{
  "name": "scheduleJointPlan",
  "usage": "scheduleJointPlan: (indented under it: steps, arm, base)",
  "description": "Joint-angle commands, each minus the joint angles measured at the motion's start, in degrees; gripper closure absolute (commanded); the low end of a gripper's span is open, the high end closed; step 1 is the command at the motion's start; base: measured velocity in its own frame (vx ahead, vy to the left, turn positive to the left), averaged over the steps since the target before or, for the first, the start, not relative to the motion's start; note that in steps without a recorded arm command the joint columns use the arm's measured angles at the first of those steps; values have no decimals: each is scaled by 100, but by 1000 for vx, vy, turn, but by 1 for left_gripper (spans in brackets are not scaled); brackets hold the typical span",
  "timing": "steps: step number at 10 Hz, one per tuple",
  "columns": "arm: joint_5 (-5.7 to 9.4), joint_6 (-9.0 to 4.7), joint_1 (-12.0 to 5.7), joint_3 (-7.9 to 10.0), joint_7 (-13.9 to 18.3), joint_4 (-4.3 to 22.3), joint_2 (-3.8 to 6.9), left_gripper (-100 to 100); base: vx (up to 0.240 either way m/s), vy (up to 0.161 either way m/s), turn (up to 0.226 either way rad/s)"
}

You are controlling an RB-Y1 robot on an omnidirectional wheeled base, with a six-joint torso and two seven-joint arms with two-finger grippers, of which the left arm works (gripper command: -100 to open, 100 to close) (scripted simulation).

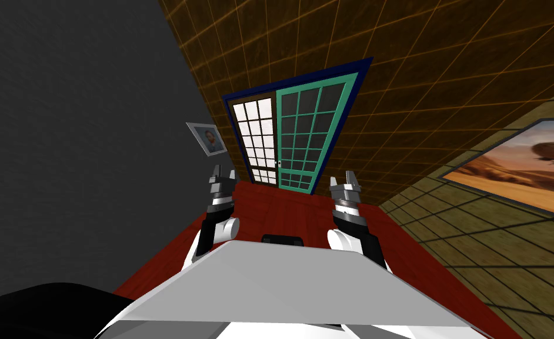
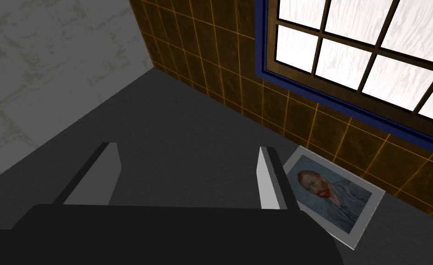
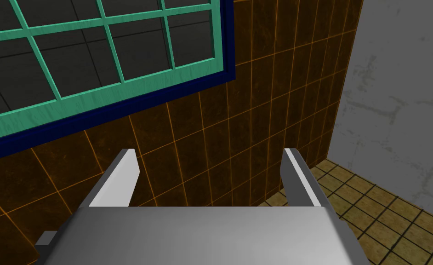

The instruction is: Pull the door open

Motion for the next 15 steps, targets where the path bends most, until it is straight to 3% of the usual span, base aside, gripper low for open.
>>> scheduleJointPlan:
  steps: [1,6,15]
  arm:
    - [-44,-63,-37,42,-190,197,94,-100]
    - [-173,-248,-148,166,-755,780,308,-100]
    - [-369,-528,-317,352,-1610,1662,529,-100]
  base:
    - [72,1,-51]
    - [134,3,-50]
    - [91,5,-41]
